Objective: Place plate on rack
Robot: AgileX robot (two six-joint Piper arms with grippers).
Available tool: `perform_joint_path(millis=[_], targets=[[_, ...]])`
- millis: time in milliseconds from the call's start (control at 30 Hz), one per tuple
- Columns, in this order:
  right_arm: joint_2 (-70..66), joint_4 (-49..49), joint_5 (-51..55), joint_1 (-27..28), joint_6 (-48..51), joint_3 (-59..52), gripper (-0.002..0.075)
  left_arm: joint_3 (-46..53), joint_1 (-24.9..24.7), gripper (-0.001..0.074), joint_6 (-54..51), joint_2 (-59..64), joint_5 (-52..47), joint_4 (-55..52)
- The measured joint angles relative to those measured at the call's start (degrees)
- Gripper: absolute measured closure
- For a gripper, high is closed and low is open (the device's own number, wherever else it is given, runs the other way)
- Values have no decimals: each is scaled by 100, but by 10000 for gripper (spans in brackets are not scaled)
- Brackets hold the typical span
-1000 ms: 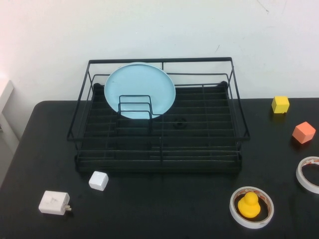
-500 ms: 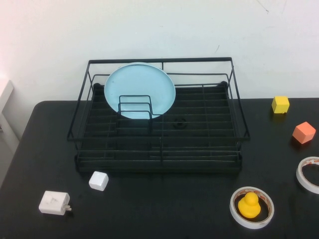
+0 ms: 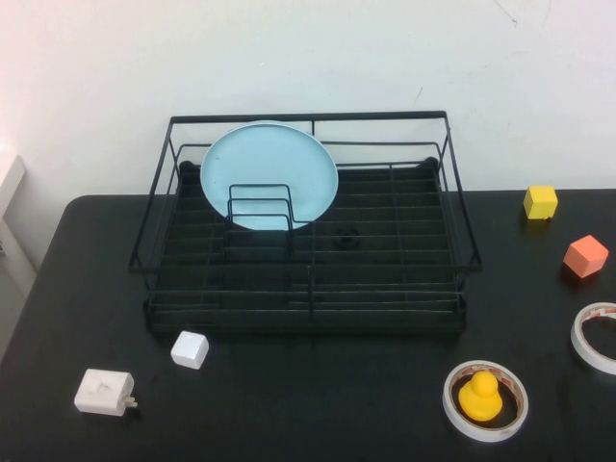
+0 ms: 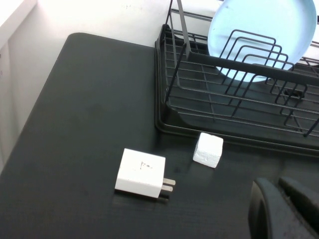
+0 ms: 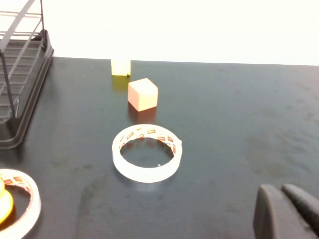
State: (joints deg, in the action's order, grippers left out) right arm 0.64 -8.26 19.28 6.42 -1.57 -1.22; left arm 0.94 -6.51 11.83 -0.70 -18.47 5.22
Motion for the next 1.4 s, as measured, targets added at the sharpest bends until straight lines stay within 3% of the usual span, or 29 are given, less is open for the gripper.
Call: perform_joint_path(millis=[1400], targets=[[0,7,71,0,-432,13,726,0,0,737,12,0,0,0]])
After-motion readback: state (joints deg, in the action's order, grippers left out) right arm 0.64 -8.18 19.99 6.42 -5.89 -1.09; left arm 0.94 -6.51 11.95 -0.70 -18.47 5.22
